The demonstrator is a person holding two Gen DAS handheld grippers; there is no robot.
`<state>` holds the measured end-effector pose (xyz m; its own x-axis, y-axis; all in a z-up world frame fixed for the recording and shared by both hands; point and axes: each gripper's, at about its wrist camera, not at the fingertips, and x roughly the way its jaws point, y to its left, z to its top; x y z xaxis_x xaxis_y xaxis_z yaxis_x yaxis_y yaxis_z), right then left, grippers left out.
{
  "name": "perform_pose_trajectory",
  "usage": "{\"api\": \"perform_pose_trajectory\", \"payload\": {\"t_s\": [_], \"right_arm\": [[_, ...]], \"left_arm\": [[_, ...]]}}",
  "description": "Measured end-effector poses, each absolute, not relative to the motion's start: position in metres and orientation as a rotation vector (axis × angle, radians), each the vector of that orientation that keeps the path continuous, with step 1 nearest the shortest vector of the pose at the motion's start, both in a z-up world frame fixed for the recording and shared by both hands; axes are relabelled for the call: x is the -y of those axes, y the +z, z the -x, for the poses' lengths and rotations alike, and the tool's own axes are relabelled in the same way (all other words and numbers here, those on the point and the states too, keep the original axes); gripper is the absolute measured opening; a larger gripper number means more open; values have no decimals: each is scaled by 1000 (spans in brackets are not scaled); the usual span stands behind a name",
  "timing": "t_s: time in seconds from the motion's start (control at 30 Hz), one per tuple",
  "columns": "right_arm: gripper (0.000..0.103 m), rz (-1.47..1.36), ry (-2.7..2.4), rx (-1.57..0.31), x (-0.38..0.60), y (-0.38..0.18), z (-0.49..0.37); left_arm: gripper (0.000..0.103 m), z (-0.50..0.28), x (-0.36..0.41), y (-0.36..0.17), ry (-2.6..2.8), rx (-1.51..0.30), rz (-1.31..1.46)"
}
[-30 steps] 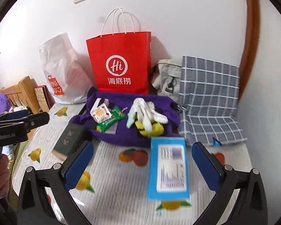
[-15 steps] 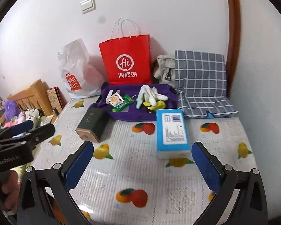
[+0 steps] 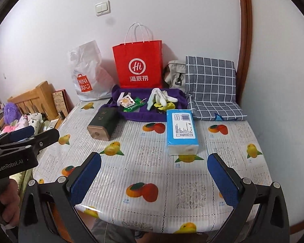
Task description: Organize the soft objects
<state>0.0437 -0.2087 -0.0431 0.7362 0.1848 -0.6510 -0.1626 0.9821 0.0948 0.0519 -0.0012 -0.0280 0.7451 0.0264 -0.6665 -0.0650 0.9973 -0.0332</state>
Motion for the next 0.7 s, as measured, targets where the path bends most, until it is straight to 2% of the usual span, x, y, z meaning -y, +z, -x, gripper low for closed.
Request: {"api": "perform_pose_trajectory", "payload": {"t_s": [0.7], "right_arm": [[103, -27, 178, -708, 214, -39, -32]], "left_arm": [[92, -41, 11, -23, 38, -718, 17]]}}
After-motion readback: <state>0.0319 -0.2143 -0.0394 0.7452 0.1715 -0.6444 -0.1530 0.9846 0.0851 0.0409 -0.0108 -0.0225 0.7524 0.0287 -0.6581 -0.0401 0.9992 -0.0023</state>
